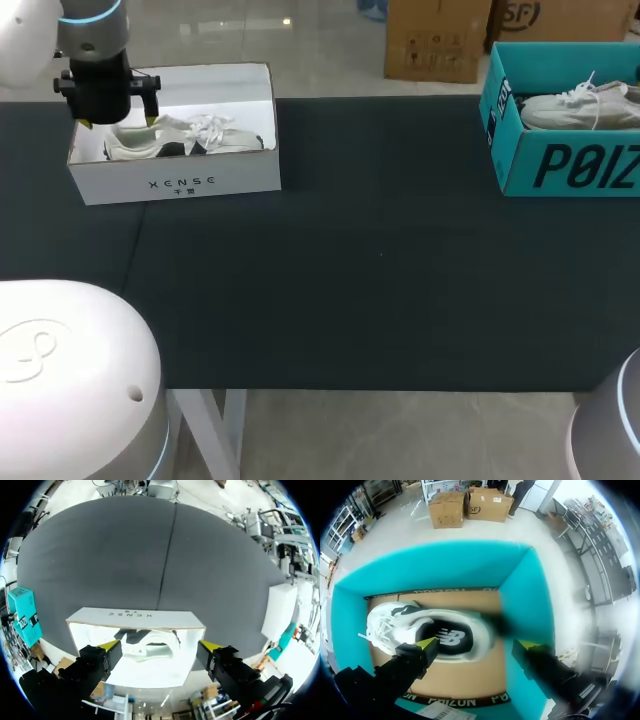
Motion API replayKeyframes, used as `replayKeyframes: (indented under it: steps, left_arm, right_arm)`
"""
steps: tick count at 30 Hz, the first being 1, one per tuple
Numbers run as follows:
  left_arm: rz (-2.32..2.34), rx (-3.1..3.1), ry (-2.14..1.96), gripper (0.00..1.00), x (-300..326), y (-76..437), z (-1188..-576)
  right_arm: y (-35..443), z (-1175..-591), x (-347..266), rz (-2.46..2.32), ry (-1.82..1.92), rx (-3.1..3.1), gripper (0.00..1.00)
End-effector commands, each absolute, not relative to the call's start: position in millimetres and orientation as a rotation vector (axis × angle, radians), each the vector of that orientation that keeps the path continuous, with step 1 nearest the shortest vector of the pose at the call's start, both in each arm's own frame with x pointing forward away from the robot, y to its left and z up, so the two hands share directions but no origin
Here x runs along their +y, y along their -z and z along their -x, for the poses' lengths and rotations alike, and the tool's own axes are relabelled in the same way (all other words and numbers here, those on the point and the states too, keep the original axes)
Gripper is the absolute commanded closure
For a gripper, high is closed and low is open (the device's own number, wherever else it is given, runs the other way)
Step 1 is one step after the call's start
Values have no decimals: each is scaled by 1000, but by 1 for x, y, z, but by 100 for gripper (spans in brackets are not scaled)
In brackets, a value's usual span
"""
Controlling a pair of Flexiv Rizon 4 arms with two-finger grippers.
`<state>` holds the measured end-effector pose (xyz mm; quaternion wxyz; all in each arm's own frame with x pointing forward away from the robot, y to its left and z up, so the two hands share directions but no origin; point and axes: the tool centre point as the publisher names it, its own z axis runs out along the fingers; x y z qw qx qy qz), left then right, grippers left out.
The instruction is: Take the shoe out of the shoebox, open the shoe tongue, remove and reinsert the insole, then place the shoe into the shoebox
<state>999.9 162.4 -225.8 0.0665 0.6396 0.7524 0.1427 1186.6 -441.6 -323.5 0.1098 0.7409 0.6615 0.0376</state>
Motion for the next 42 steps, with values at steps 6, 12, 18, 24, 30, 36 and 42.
replayKeyframes:
  steps: [6,12,18,24,30,36,42]
  left_arm:
    - [-1929,2270,-433,0,162,226,-1000]
    - [-1929,2270,-433,0,162,226,-1000]
    - [-1929,2270,-433,0,162,226,-1000]
    - [-1929,2270,-433,0,162,226,-1000]
    - [-1929,2270,-433,0,162,226,-1000]
    - [-1929,2270,-433,0,162,226,-1000]
    - [-1929,2270,-433,0,162,226,-1000]
  right_arm:
    - [345,-1200,-454,-2190,-51,2000,0]
    - [352,-1201,-455,-2193,-42,2010,0]
    - [355,-1205,-456,-2188,-27,2023,0]
    - [359,-1208,-457,-2178,-1,2033,0]
    - [360,-1216,-459,-2178,25,2031,0]
    - [353,-1223,-462,-2177,52,2024,0]
    - [350,-1225,-461,-2178,69,2023,11]
